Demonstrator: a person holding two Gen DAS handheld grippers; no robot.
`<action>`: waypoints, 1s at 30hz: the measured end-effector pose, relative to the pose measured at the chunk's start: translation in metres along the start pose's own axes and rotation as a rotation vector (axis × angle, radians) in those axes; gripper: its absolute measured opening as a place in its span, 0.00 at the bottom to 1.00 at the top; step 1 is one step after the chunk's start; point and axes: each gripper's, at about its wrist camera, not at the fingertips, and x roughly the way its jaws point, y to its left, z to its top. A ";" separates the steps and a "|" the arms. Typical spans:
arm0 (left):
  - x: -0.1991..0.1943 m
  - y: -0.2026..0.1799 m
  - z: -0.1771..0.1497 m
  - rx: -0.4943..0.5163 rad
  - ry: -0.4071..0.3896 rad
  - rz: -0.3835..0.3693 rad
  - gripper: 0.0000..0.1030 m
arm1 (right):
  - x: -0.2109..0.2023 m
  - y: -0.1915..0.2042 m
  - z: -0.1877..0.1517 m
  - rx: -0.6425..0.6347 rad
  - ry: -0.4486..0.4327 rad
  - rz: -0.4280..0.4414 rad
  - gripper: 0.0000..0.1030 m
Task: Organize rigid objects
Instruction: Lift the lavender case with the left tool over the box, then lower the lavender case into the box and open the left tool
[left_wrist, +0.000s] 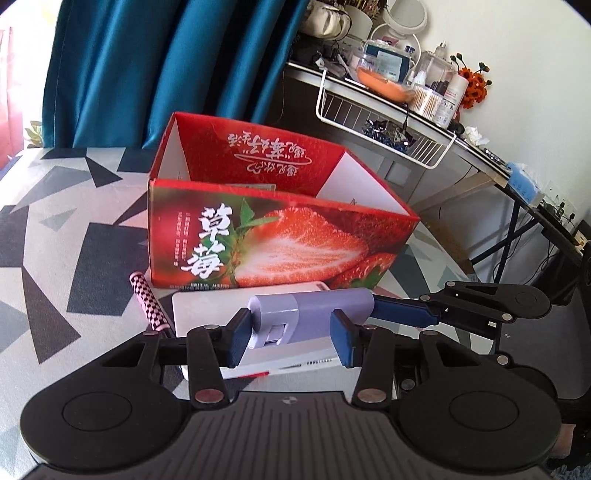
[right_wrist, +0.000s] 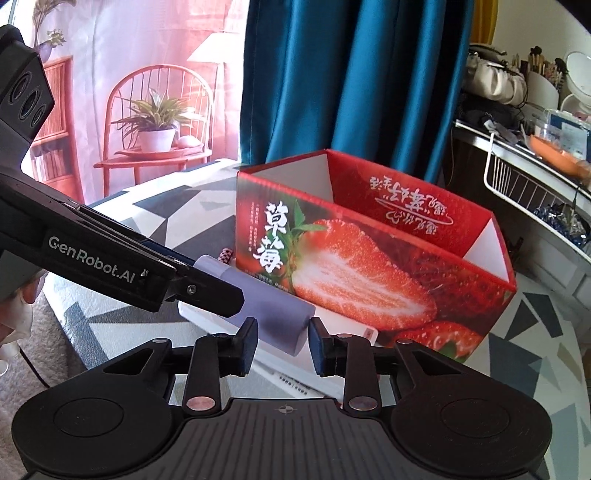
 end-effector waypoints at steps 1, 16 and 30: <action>-0.001 -0.001 0.003 0.006 -0.012 0.003 0.47 | -0.001 -0.002 0.004 0.001 -0.012 -0.003 0.24; 0.011 0.001 0.083 0.029 -0.109 0.017 0.47 | 0.012 -0.036 0.077 -0.052 -0.141 -0.066 0.24; 0.075 0.024 0.112 0.045 0.008 0.037 0.47 | 0.091 -0.089 0.100 0.126 -0.027 -0.031 0.24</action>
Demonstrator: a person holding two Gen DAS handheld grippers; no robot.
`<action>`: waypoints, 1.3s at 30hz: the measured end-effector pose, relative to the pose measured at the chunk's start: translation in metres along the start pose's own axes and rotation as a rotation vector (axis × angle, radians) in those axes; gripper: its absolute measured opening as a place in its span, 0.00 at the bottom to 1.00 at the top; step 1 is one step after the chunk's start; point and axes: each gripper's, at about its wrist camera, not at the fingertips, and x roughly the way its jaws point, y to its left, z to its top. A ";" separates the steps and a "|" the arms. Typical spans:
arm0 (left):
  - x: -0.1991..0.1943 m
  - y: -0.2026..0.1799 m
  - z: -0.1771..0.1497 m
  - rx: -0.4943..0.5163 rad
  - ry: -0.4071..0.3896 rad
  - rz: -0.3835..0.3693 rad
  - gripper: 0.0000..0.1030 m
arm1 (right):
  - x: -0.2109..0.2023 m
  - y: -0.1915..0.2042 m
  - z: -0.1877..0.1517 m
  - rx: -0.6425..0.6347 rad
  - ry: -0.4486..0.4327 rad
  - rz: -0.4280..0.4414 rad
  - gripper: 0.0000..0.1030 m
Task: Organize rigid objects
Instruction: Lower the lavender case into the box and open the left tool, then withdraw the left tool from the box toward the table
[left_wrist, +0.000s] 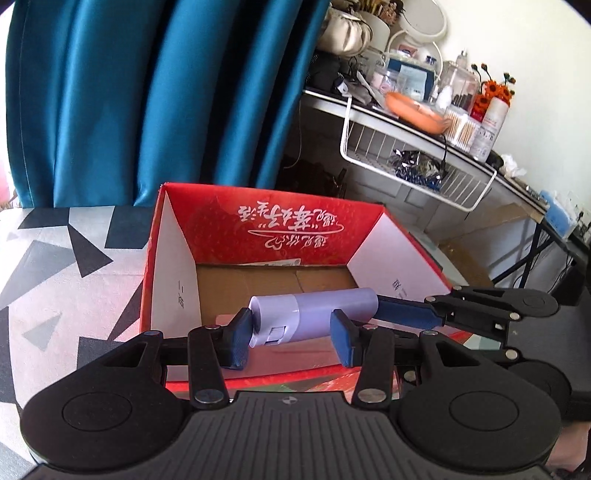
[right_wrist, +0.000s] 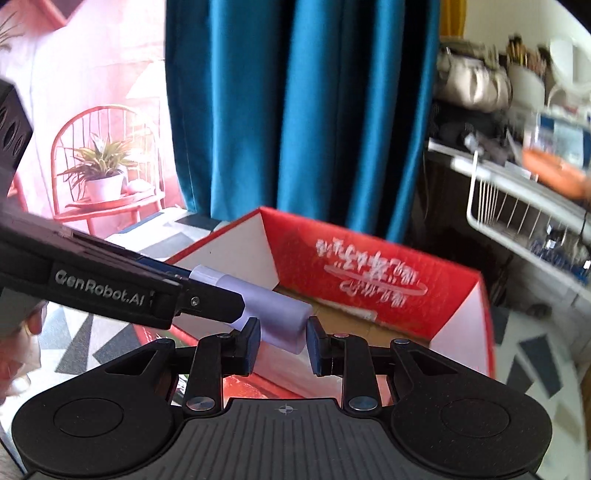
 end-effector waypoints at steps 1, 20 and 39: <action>0.001 0.000 0.000 0.006 0.004 0.002 0.47 | 0.003 -0.001 -0.001 0.014 0.010 0.007 0.25; -0.048 -0.016 -0.005 0.128 -0.086 0.122 1.00 | -0.034 -0.006 -0.019 0.107 -0.105 -0.060 1.00; -0.077 0.011 -0.089 -0.041 -0.053 0.189 1.00 | -0.075 0.009 -0.100 0.187 -0.131 -0.116 1.00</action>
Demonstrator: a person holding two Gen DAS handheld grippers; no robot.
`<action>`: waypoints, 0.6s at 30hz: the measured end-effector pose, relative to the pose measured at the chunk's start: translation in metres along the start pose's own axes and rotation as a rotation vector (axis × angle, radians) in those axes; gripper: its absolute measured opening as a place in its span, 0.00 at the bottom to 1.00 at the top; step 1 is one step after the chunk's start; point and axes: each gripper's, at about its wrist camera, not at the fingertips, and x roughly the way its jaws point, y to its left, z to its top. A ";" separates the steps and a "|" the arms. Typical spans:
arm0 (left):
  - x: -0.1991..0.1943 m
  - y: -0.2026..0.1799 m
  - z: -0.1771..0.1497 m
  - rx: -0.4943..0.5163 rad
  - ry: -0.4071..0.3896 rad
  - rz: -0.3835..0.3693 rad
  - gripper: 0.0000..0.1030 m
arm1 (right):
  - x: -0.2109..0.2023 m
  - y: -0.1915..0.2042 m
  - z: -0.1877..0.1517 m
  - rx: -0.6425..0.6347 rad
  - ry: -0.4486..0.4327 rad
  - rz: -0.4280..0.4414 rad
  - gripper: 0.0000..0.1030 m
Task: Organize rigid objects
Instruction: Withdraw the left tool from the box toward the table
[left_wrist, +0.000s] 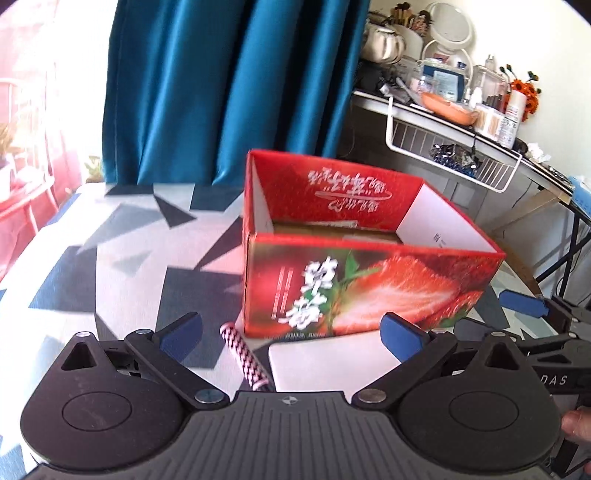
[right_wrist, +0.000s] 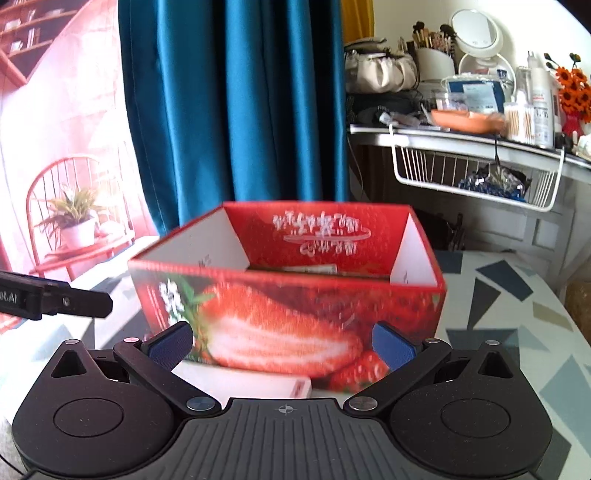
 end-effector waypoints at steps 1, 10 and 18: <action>0.003 0.001 -0.004 -0.007 0.016 0.002 1.00 | 0.001 0.000 -0.005 0.003 0.009 0.000 1.00; 0.023 0.017 -0.020 -0.093 0.089 -0.008 0.99 | 0.022 0.008 -0.035 0.011 0.101 0.034 0.93; 0.029 0.015 -0.033 -0.107 0.076 -0.078 0.73 | 0.036 0.010 -0.041 -0.002 0.127 0.064 0.86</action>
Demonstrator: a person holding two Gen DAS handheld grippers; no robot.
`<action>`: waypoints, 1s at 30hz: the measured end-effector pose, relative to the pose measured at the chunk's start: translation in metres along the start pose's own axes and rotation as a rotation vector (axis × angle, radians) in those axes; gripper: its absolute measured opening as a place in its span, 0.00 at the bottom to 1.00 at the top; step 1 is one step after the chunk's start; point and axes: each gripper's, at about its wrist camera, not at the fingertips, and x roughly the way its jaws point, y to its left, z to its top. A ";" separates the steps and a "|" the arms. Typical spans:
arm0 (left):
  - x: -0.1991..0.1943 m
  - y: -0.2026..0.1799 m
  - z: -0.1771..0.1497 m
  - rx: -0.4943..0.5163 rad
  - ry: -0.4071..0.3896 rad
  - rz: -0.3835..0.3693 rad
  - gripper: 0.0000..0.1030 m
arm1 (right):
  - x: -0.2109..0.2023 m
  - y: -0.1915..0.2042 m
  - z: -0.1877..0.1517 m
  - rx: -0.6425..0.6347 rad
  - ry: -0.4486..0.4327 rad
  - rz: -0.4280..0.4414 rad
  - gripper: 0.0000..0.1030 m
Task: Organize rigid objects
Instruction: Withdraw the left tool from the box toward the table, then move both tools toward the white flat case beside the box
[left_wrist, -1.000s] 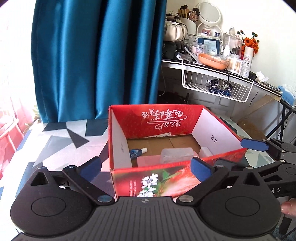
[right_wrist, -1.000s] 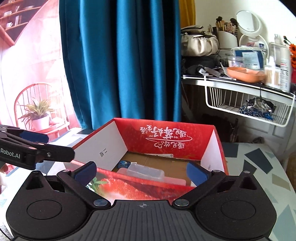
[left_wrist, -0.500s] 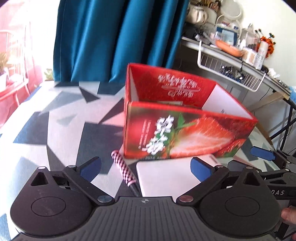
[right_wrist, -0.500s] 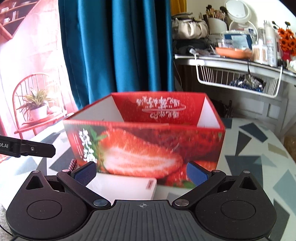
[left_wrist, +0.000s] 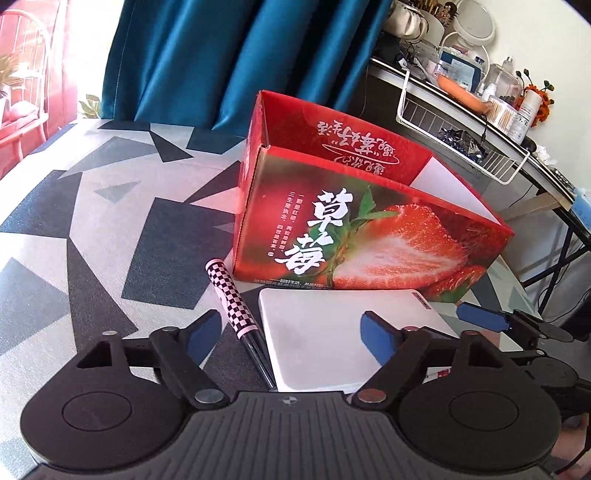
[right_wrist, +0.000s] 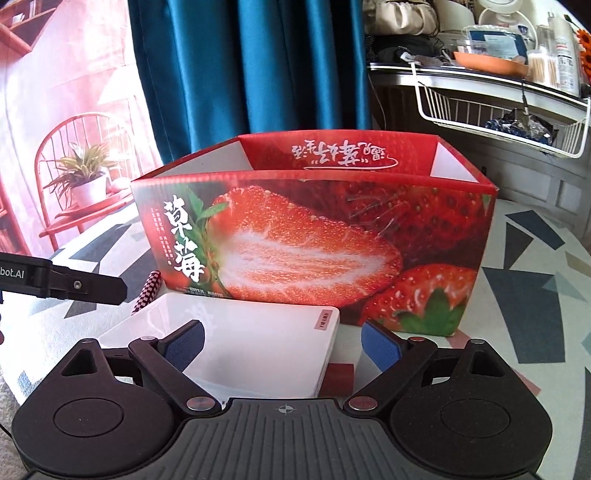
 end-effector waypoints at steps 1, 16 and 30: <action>0.001 -0.001 -0.001 0.005 0.005 -0.010 0.71 | 0.001 0.001 -0.001 -0.004 0.003 0.006 0.85; 0.021 -0.001 -0.012 -0.033 0.067 -0.070 0.59 | 0.009 -0.008 -0.011 0.060 0.030 0.079 0.84; 0.024 0.001 -0.013 -0.040 0.086 -0.085 0.60 | 0.011 -0.009 -0.011 0.072 0.040 0.095 0.81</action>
